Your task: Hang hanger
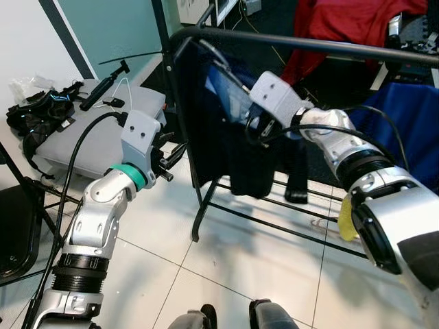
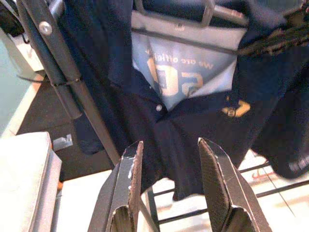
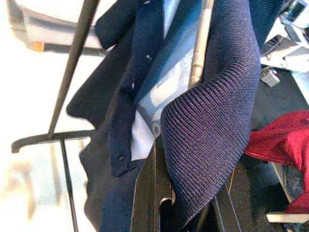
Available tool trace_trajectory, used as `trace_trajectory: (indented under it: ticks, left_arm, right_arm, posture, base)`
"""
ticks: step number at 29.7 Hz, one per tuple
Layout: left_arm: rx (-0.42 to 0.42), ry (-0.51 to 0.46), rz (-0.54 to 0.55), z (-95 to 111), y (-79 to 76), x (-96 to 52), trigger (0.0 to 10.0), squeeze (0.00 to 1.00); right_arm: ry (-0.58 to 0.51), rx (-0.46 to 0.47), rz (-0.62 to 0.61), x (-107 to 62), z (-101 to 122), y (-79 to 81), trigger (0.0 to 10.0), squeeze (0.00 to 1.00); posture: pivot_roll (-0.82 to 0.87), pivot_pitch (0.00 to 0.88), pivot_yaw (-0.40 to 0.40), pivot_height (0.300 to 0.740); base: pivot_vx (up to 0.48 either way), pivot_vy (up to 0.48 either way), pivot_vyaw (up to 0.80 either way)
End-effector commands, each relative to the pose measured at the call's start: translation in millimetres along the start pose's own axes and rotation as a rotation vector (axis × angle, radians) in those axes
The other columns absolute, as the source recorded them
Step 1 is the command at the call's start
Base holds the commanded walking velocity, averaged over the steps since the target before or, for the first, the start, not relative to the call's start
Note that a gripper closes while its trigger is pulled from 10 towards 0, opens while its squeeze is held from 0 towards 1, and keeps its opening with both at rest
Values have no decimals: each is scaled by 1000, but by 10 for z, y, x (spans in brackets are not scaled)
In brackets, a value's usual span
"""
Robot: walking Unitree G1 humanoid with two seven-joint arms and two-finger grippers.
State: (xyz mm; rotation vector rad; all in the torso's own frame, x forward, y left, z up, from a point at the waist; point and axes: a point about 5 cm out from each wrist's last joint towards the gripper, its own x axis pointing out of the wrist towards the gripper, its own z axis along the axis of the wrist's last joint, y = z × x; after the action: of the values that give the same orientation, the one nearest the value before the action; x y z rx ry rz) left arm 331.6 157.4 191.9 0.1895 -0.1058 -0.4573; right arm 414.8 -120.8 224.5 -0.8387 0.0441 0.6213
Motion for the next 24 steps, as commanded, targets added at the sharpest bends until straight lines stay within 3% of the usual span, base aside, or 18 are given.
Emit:
trace_trajectory:
  ticks: [1,5,8,11,14,17,20,21,22,24]
  left_arm:
    - [-9,19,15,-44,17,-42,10000,0]
    - [-15,15,21,-36,7,-52,10000,0]
    - [-17,14,23,-29,9,-62,10000,0]
    - [-18,13,23,-22,8,-68,10000,0]
    - [-20,9,31,23,13,-126,10000,0]
    - [-19,10,41,37,20,-174,10000,0]
    - [-17,12,48,36,28,-202,10000,0]
    - [-15,17,61,34,41,-242,10000,0]
    - [-15,17,61,34,41,-242,10000,0]
    - [-10,26,84,31,69,-315,10000,0]
  right_arm:
    - [-10,-30,64,54,36,128,10000,0]
    - [91,-53,-33,38,-103,95,10000,0]
    - [140,11,-202,-60,-208,-114,10000,0]
    - [133,31,-232,-88,-217,-167,10000,0]
    - [142,34,-336,-174,-220,-348,10000,0]
    - [161,57,-373,-200,-239,-395,10000,0]
    - [172,65,-335,-183,-260,-348,10000,0]
    - [202,22,-261,-147,-305,-238,10000,0]
    - [202,22,-261,-147,-305,-238,10000,0]
    - [324,-228,-160,-121,-441,-68,10000,0]
  posture:
    - [-51,62,91,740]
    - [-52,69,90,740]
    - [-48,77,92,740]
    - [-39,83,92,740]
    - [2,102,75,740]
    - [21,107,66,740]
    - [44,112,60,740]
    - [59,116,54,740]
    - [59,116,54,740]
    - [74,119,51,740]
  base:
    - [0,0,0]
    - [0,0,0]
    - [0,0,0]
    - [0,0,0]
    - [0,0,0]
    - [0,0,0]
    - [0,0,0]
    - [0,0,0]
    - [0,0,0]
    - [0,0,0]
